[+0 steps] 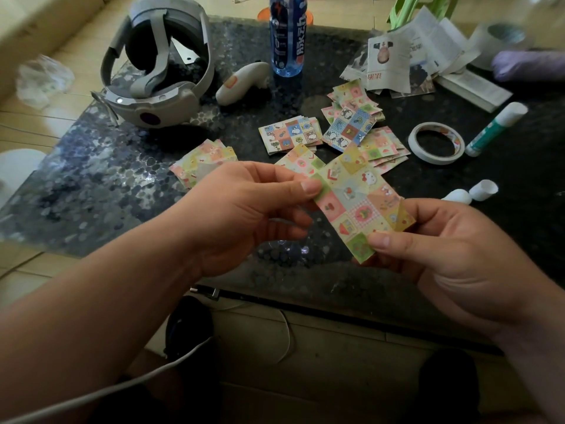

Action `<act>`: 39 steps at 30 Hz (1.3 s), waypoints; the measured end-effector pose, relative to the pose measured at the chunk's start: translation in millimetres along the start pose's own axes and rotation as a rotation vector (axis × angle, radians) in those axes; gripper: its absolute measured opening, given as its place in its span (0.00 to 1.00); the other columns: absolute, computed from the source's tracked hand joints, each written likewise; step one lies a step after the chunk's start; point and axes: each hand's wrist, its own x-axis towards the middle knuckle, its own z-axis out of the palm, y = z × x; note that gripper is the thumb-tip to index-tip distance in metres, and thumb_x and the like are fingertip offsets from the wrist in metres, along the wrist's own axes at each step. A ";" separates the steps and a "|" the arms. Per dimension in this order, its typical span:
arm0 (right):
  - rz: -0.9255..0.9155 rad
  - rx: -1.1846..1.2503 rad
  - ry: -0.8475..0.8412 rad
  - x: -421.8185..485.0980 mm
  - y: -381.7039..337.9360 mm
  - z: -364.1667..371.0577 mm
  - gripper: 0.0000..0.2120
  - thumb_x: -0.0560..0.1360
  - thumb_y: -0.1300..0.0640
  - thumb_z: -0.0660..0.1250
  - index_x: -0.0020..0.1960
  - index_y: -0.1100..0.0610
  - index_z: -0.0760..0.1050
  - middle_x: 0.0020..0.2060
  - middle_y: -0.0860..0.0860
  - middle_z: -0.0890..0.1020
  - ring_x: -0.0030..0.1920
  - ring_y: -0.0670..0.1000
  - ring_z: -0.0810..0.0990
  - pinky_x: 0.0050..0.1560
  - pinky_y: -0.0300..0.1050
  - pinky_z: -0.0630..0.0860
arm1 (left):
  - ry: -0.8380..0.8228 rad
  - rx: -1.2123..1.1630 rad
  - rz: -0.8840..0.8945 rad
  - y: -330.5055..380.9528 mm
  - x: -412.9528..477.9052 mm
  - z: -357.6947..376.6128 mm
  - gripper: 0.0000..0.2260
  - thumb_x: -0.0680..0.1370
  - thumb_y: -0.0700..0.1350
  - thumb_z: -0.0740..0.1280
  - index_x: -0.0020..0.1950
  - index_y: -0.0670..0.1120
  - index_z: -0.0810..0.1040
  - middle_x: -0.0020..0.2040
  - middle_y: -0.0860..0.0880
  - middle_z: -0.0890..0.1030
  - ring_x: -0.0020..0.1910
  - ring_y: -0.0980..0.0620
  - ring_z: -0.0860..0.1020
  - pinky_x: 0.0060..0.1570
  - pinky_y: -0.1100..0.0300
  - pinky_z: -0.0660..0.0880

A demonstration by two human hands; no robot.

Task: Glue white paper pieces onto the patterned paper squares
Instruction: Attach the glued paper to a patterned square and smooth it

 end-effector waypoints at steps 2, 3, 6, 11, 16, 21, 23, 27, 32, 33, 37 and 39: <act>-0.003 -0.011 -0.010 -0.3 -0.1 0.0 0.22 0.59 0.59 0.76 0.50 0.70 0.81 0.48 0.64 0.86 0.49 0.63 0.87 0.46 0.48 0.85 | -0.006 0.031 0.017 -0.6 -0.3 -1.3 0.07 0.66 0.43 0.74 0.39 0.40 0.84 0.38 0.42 0.82 0.33 0.52 0.79 0.36 0.61 0.80; -0.006 -0.011 -0.013 -0.4 -0.1 -0.2 0.22 0.59 0.59 0.76 0.49 0.69 0.80 0.47 0.64 0.87 0.48 0.62 0.87 0.45 0.47 0.85 | -0.006 0.042 0.025 -0.9 -0.3 -1.8 0.07 0.66 0.43 0.74 0.39 0.39 0.84 0.40 0.40 0.83 0.34 0.52 0.79 0.37 0.60 0.81; -0.008 0.006 -0.008 -0.1 -0.6 -1.3 0.23 0.59 0.60 0.76 0.48 0.73 0.78 0.47 0.65 0.86 0.47 0.62 0.87 0.45 0.48 0.86 | 0.002 0.055 0.031 -0.6 -0.2 -3.1 0.09 0.67 0.42 0.73 0.41 0.37 0.83 0.42 0.37 0.84 0.35 0.51 0.81 0.40 0.58 0.82; -0.006 0.013 -0.002 0.4 -0.8 -1.2 0.22 0.59 0.61 0.75 0.47 0.74 0.76 0.47 0.65 0.86 0.47 0.63 0.87 0.47 0.51 0.86 | -0.012 0.071 0.034 0.0 -0.4 -2.2 0.10 0.69 0.42 0.71 0.43 0.35 0.82 0.42 0.37 0.85 0.35 0.49 0.83 0.42 0.57 0.84; -0.013 0.000 -0.009 1.6 -0.8 -0.1 0.15 0.65 0.66 0.71 0.50 0.72 0.78 0.46 0.64 0.87 0.46 0.62 0.87 0.48 0.51 0.86 | 0.006 0.066 0.040 -3.0 1.2 -2.4 0.10 0.71 0.42 0.71 0.45 0.35 0.81 0.45 0.36 0.84 0.37 0.48 0.83 0.46 0.54 0.84; -0.025 -0.051 -0.021 2.6 -0.3 -3.3 0.12 0.61 0.60 0.75 0.44 0.62 0.85 0.47 0.64 0.87 0.49 0.63 0.87 0.52 0.55 0.84 | -0.013 0.004 0.016 -7.2 0.2 1.3 0.08 0.69 0.40 0.72 0.44 0.37 0.80 0.42 0.38 0.85 0.40 0.47 0.84 0.48 0.50 0.84; -0.042 -0.060 -0.030 2.7 0.2 -4.7 0.12 0.60 0.59 0.76 0.44 0.59 0.86 0.47 0.63 0.87 0.48 0.62 0.87 0.48 0.52 0.86 | -0.043 -0.020 -0.011 -9.5 -0.3 3.7 0.12 0.67 0.38 0.74 0.47 0.36 0.78 0.42 0.38 0.85 0.39 0.47 0.84 0.49 0.50 0.84; -0.084 -0.069 -0.040 3.3 0.6 -6.2 0.07 0.62 0.63 0.74 0.40 0.60 0.85 0.45 0.62 0.87 0.46 0.58 0.88 0.42 0.42 0.83 | -0.048 -0.026 -0.023 -11.7 1.0 5.4 0.15 0.66 0.36 0.74 0.50 0.34 0.78 0.44 0.37 0.85 0.39 0.46 0.84 0.50 0.49 0.84; -0.112 -0.076 0.044 4.2 2.6 -3.4 0.04 0.63 0.63 0.74 0.36 0.59 0.80 0.42 0.61 0.87 0.45 0.56 0.88 0.38 0.40 0.82 | -0.036 0.040 -0.055 -14.4 2.0 4.3 0.20 0.65 0.34 0.75 0.56 0.37 0.77 0.51 0.37 0.86 0.51 0.40 0.85 0.53 0.47 0.82; -0.111 -0.094 0.077 5.2 5.3 -2.8 0.05 0.64 0.63 0.74 0.37 0.60 0.78 0.42 0.61 0.87 0.45 0.57 0.88 0.39 0.42 0.83 | -0.033 0.063 -0.070 -15.6 1.7 5.1 0.20 0.64 0.34 0.75 0.54 0.38 0.78 0.50 0.37 0.86 0.51 0.40 0.85 0.52 0.49 0.83; -0.104 -0.096 0.188 10.2 19.0 2.2 0.07 0.73 0.67 0.73 0.41 0.58 0.80 0.42 0.59 0.87 0.41 0.57 0.86 0.44 0.52 0.82 | 0.108 0.036 -0.062 -25.8 4.7 10.5 0.20 0.62 0.34 0.76 0.52 0.38 0.78 0.48 0.36 0.85 0.43 0.43 0.86 0.44 0.54 0.85; -0.122 -0.034 0.228 12.2 23.0 5.3 0.07 0.74 0.68 0.72 0.44 0.58 0.79 0.38 0.57 0.86 0.35 0.53 0.84 0.40 0.50 0.82 | 0.178 -0.021 -0.053 -31.1 8.1 12.9 0.21 0.62 0.35 0.76 0.54 0.38 0.78 0.46 0.38 0.86 0.41 0.43 0.85 0.45 0.54 0.83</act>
